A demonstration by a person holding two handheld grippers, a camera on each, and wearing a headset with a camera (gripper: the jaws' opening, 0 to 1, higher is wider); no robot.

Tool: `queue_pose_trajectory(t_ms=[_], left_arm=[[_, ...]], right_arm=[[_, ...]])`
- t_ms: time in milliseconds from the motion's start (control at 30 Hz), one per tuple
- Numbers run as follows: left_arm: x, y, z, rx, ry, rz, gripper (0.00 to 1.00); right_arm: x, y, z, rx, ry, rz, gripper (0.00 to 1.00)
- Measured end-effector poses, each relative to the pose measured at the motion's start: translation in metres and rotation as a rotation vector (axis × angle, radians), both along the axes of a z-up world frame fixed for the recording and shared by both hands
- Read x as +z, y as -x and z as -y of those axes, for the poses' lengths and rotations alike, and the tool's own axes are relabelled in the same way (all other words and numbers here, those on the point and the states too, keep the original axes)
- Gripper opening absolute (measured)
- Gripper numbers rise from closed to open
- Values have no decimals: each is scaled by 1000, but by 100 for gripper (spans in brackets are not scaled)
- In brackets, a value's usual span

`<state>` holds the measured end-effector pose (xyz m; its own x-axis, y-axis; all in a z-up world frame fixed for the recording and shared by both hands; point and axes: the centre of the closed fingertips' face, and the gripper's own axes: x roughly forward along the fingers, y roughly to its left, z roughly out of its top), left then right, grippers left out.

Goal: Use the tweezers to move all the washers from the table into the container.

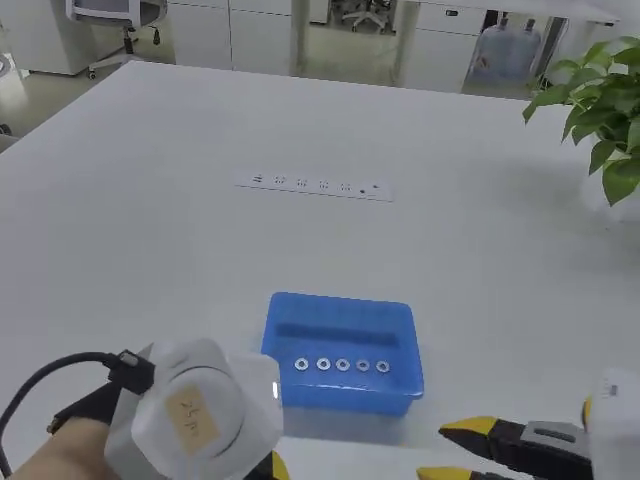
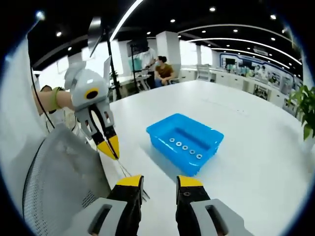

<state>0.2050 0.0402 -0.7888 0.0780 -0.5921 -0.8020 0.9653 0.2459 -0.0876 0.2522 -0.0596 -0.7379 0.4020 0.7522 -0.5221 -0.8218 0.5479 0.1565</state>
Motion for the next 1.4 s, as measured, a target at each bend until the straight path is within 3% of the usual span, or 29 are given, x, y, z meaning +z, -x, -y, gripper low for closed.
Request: queue_pose_trajectory(t_ms=[100, 233, 433, 567, 667, 967, 1033, 1133, 1233, 1267, 1367, 1400], left_arm=[[-6, 0, -2, -2, -24, -7, 0], [-13, -3, -3, -4, -57, -13, 0], [-24, -6, -6, -25, -125, -6, 0], [-30, -7, -7, -50, -167, 4, 0], [-32, -6, -7, -52, -178, -1, 0], [-33, -5, -8, -52, -193, 16, 0], [-31, -6, -9, -42, -196, 33, 0], [-24, -8, -10, 20, -162, 46, 0], [-13, -7, -12, 121, -119, 28, 5], [-10, -8, -12, 145, -106, 40, 6], [6, -14, -11, 263, -24, 70, 17], [16, -16, -10, 312, 30, 80, 20]], right_arm=[[15, -8, 12, -114, -91, 10, 23], [23, -7, 24, -173, -112, 22, 24], [29, 4, 29, -178, -105, 31, 25], [36, 11, 36, -196, -85, 66, 28], [49, 12, 42, -219, -105, 136, 30], [73, 21, 48, -242, -154, 199, 40], [76, 22, 49, -244, -151, 215, 41], [73, 22, 54, -243, -117, 232, 45], [70, 21, 59, -244, -108, 236, 49], [69, 18, 62, -249, -110, 234, 50], [68, 12, 66, -256, -118, 236, 54], [69, 9, 67, -257, -120, 235, 55]])
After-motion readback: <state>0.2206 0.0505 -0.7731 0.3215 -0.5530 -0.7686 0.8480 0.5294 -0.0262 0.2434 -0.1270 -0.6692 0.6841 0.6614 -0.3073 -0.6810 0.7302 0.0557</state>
